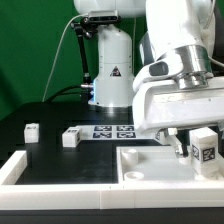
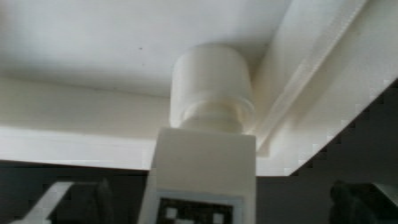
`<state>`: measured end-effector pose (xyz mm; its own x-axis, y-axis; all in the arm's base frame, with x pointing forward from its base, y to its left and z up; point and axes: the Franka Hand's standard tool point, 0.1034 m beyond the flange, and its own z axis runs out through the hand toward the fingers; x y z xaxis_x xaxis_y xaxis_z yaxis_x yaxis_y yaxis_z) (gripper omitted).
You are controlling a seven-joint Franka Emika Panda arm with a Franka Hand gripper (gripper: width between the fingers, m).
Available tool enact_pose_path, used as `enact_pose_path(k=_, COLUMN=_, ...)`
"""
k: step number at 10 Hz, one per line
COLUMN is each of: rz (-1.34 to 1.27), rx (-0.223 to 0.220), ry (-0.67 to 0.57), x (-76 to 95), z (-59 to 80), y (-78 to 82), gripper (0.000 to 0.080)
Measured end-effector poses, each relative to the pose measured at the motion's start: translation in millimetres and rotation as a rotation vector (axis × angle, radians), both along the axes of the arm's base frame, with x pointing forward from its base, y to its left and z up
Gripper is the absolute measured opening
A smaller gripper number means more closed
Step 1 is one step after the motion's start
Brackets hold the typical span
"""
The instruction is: Assemble one leg
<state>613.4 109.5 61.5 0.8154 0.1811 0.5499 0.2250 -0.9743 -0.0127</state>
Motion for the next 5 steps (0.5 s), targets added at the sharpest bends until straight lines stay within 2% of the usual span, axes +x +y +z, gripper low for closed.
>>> enact_pose_path(k=5, rz=0.001, rx=0.000, ry=0.003, x=-0.3, z=0.2, y=-0.3, gripper=0.0649)
